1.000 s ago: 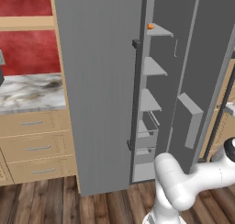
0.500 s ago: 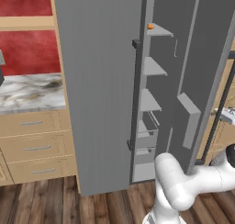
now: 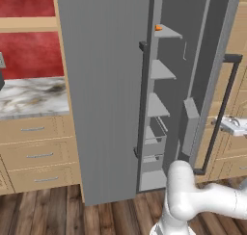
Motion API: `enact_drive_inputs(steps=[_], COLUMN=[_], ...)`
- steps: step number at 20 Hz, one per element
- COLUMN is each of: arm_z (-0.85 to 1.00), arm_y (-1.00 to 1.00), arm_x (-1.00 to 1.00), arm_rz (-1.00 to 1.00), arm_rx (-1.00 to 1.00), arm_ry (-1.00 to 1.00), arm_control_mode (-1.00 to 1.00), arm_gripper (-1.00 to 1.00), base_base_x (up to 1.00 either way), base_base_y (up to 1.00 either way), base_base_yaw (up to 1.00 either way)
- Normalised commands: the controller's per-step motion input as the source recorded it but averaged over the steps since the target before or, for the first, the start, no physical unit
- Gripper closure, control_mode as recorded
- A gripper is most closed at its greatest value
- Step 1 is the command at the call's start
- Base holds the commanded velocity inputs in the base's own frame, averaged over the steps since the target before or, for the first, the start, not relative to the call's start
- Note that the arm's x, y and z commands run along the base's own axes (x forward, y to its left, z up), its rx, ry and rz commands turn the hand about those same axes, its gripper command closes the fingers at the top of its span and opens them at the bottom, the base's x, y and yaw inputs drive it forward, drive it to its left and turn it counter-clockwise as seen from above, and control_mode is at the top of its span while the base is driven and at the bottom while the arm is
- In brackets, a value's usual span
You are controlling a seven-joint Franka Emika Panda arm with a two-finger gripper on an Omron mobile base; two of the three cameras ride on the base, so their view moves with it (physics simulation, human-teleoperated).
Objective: There's a chicken drumstick in the fridge that needs to be moved to the freezer for freezing. Pick up the chicken drumstick from the fridge, place it on any shelf in the freezer, and close the fridge and freezer doors when done.
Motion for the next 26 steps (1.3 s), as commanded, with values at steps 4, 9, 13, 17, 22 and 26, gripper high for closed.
enact_drive_inputs(steps=[4, 9, 13, 17, 22, 26], arm_z=[0.0, 0.0, 0.0, 0.0, 0.0, 0.0], arm_y=[1.0, 1.0, 1.0, 1.0, 0.82, 0.71], arm_x=[0.0, 0.0, 0.06, 0.21, 0.45, 0.71], arm_rz=[-0.25, -0.26, -0.25, -0.23, -0.17, -0.11], arm_rx=[0.01, 0.0, 0.0, 0.0, 0.02, 0.01], arm_ry=[0.0, 0.0, 0.02, 0.06, 0.18, 0.18], arm_control_mode=[-1.0, -1.0, -1.0, -1.0, -1.0, -1.0], arm_gripper=[-1.0, -1.0, -1.0, -1.0, -1.0, -1.0], base_base_x=[0.0, 0.0, 0.0, 0.0, 0.0, 0.0], base_base_y=[0.0, 0.0, 0.0, 0.0, 0.0, 0.0], base_base_yaw=[0.0, 0.0, 0.0, 0.0, 0.0, 0.0])
